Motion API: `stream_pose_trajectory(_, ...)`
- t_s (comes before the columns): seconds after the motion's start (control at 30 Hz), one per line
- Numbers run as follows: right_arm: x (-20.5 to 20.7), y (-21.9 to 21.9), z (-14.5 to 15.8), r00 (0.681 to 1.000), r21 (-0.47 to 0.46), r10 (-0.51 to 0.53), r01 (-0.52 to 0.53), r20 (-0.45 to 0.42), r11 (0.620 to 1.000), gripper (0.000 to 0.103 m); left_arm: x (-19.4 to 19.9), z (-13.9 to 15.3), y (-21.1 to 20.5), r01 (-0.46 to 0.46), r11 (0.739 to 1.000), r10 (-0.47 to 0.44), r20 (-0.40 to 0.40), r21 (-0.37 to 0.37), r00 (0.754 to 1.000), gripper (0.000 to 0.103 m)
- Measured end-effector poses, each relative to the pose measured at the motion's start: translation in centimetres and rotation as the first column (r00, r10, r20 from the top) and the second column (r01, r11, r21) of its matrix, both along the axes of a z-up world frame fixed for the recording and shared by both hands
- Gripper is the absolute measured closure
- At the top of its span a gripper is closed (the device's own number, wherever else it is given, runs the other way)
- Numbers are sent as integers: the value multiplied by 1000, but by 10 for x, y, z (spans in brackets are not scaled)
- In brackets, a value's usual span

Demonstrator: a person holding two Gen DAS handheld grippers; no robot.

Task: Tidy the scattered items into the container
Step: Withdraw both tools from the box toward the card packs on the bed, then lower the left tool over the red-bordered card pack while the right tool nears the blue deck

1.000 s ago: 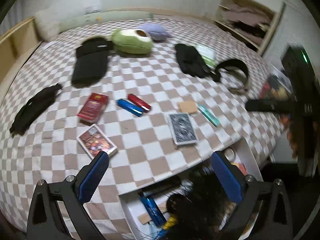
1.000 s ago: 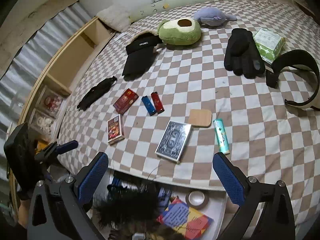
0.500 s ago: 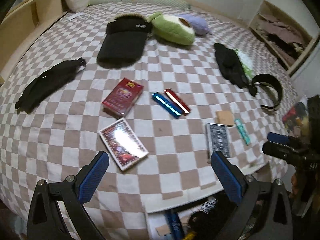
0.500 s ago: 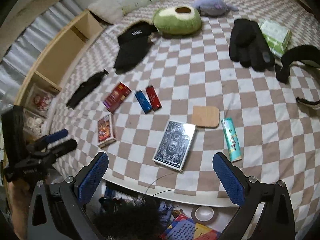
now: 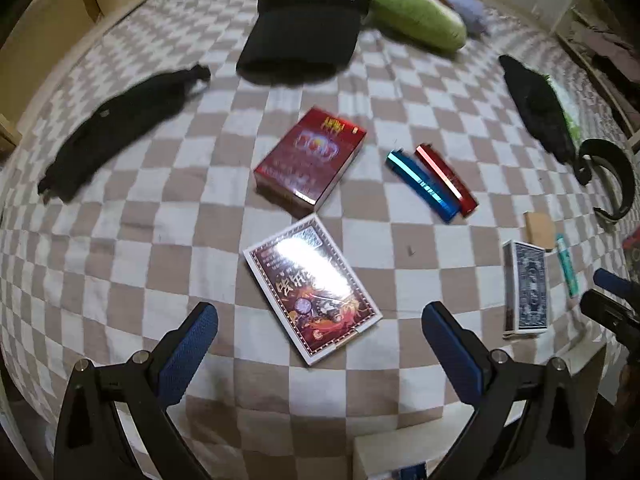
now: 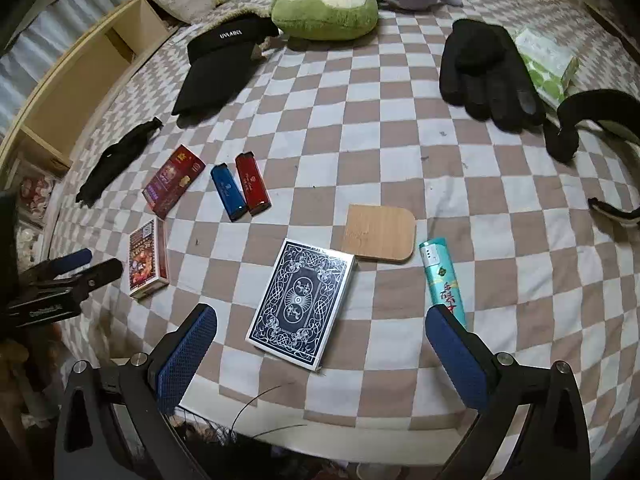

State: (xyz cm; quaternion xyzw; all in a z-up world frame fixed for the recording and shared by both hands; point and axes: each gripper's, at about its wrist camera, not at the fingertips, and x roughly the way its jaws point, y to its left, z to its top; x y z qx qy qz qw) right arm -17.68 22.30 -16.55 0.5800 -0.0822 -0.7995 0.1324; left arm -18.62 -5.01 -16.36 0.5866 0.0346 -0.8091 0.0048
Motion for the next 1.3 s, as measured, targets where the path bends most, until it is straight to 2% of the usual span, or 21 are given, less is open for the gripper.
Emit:
stream_pose_trajectory(0.2,-2,-5,-12,998,-33,-21,23,56,999,0,-11,-22,-7,-41,999,43,52,-23,998,0)
stream_pose_trajectory(0.47,0,-22,-18,998,22,3,-4,60,1000,0,-21,-36,-9,-72,997,72,81,-4,994,0)
stream_pose_trajectory(0.53,2,-27,-18,999,63,8,-11,37,998,0,-21,-39,-4,-48,998,52,87,-50,995,0)
stream_pose_trajectory(0.63,5,-35,-19,999,100,35,-35,4,994,0,-17,-45,4,22,987,-7,96,-159,995,0)
stream_pose_trajectory(0.77,5,-40,-24,999,169,40,-40,2,985,0,-12,-42,2,50,984,-36,85,-172,996,0)
stream_pose_trajectory(0.87,4,-43,-31,998,170,60,-64,32,983,0,-8,-40,-2,79,977,-62,88,-197,994,0)
stream_pose_trajectory(1.07,2,-46,-43,994,165,77,-90,79,982,0,0,-38,-17,84,975,-66,94,-207,993,0)
stream_pose_trajectory(1.3,-1,-45,-52,993,227,63,-83,96,970,0,-1,-41,-28,61,983,-43,102,-172,994,0)
